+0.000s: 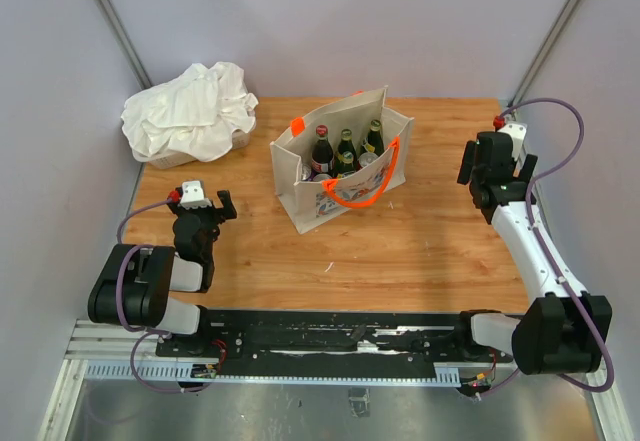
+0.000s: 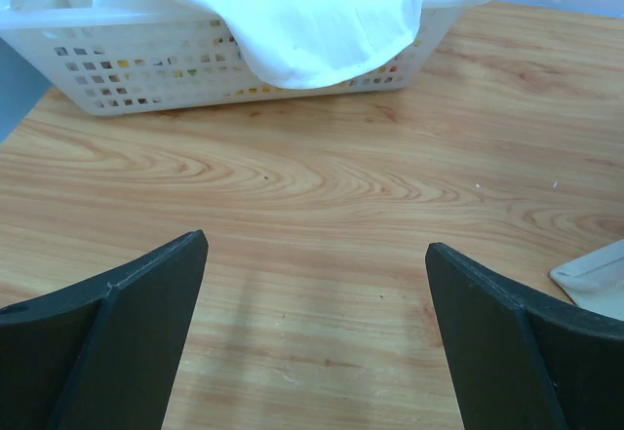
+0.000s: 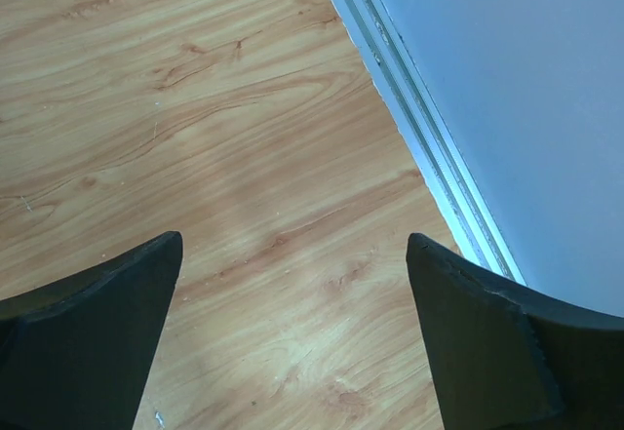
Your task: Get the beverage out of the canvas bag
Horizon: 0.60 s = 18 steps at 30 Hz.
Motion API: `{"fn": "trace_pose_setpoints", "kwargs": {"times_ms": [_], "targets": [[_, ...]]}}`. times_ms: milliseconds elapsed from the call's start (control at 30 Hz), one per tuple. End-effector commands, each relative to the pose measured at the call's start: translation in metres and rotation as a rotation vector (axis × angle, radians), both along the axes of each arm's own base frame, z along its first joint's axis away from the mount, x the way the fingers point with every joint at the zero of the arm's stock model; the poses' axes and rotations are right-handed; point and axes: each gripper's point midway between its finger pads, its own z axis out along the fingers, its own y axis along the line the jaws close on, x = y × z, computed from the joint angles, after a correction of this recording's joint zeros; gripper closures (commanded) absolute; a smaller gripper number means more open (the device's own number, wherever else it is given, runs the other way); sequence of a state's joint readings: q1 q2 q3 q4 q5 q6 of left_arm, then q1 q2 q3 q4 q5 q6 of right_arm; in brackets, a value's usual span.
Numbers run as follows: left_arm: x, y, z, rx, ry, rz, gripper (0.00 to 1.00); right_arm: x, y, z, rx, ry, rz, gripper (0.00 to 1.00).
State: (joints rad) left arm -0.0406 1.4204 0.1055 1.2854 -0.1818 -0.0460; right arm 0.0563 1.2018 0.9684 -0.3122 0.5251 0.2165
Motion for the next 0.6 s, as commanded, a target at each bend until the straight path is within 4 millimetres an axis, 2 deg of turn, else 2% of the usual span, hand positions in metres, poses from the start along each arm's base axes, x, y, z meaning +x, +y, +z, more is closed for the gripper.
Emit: {"fn": "trace_pose_setpoints", "kwargs": {"times_ms": [0,167,400,567], "targets": [[0.001,0.004,0.01,0.004,-0.04,0.017,0.0,-0.001,-0.008,-0.004,-0.033,0.015,-0.028,0.02],[0.001,0.004,0.01,0.004,-0.04,0.017,0.0,-0.002,-0.006,-0.008,-0.018,0.011,-0.028,0.02],[0.001,0.004,0.01,0.004,-0.04,0.017,0.0,0.004,-0.008,0.0,-0.006,-0.041,-0.054,0.02],[0.001,0.004,0.01,0.004,-0.041,0.016,0.0,0.008,-0.011,-0.01,0.005,0.017,-0.077,0.02]]}}
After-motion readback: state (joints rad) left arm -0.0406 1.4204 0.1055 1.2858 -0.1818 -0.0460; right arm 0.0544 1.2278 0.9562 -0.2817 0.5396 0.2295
